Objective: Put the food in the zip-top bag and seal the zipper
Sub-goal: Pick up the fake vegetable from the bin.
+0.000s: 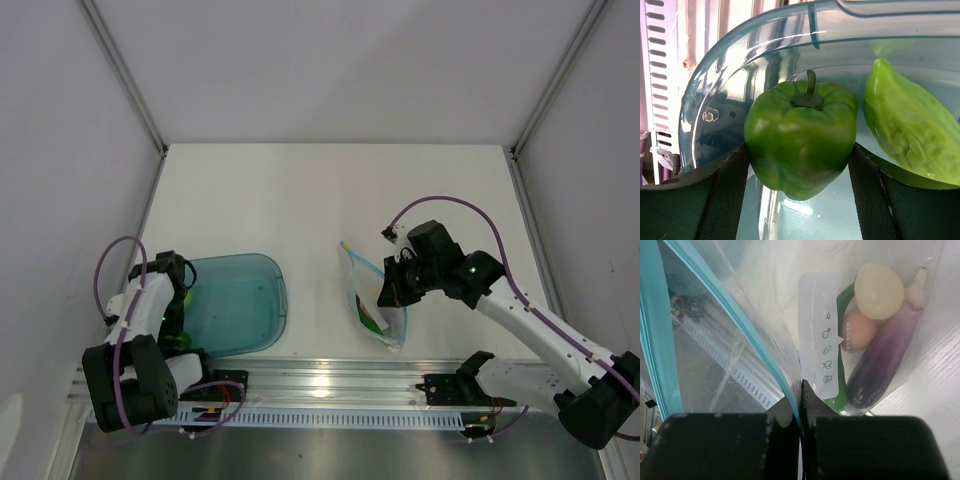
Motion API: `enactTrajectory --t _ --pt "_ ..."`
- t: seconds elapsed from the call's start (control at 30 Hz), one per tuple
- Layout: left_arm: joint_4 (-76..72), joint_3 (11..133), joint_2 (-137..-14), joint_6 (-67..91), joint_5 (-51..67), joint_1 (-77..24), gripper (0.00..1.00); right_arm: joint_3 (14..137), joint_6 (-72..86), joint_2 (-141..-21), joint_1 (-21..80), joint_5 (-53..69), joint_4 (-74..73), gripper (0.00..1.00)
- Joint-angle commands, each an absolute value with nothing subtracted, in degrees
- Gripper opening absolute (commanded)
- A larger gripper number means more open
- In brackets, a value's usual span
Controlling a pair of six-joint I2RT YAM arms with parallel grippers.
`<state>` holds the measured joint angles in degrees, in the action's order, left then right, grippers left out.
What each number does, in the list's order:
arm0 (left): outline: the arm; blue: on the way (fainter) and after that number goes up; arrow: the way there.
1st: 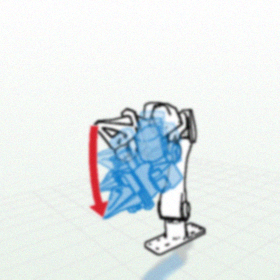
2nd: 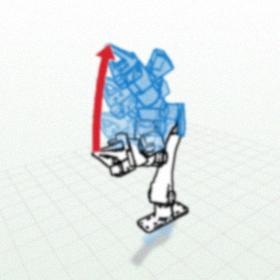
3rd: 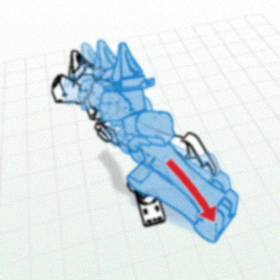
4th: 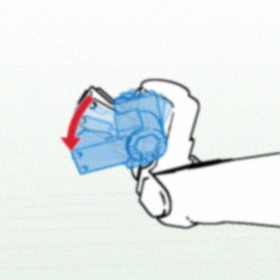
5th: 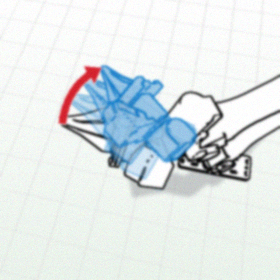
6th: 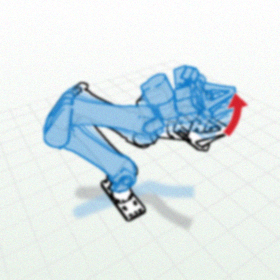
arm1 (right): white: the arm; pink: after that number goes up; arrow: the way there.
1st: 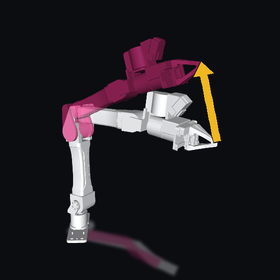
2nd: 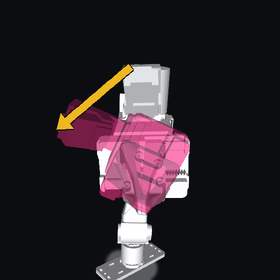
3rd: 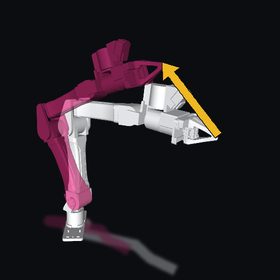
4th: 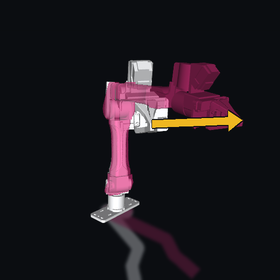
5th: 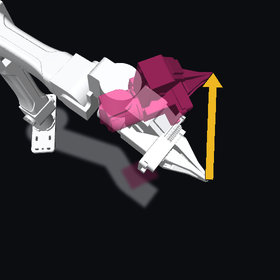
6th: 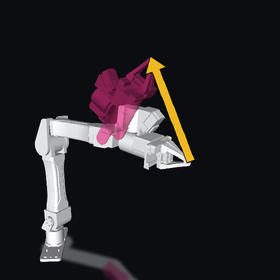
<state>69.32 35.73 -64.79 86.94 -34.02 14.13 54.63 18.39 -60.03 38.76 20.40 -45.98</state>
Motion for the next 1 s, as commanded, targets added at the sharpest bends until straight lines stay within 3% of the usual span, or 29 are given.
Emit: enactTrajectory --t 0.0,0.07,0.17,0.27,0.33,0.57,0.97 --pt "67.7 35.2 -63.5 85.5 -33.7 14.9 0.46 54.8 18.9 -59.0 38.6 20.3 -45.8 0.00" --pt "67.5 35.3 -63.4 84.6 -33.1 14.9 0.36 54.8 19.1 -58.9 38.6 20.3 -45.8 0.00" --pt "69.2 37.3 -63.2 84.5 -32.9 14.9 0.32 54.8 19.2 -58.9 38.6 20.2 -45.6 0.00" --pt "69.3 38.5 -62.4 81.9 -31.6 14.9 0.16 54.8 19.3 -59.0 38.6 20.3 -45.4 0.00" --pt "68.9 38.8 -61.1 81.1 -30.3 14.9 0.11 54.8 19.4 -59.3 38.6 20.5 -45.2 0.00" --pt "66.3 38.8 -54.9 75.3 -26.9 14.7 0.01 54.5 19.9 -59.2 38.6 20.7 -44.8 0.00" --pt "64.8 42.7 -43.7 71.3 -17.5 12.0 0.00 54.4 20.6 -59.1 38.7 20.7 -44.4 0.00"
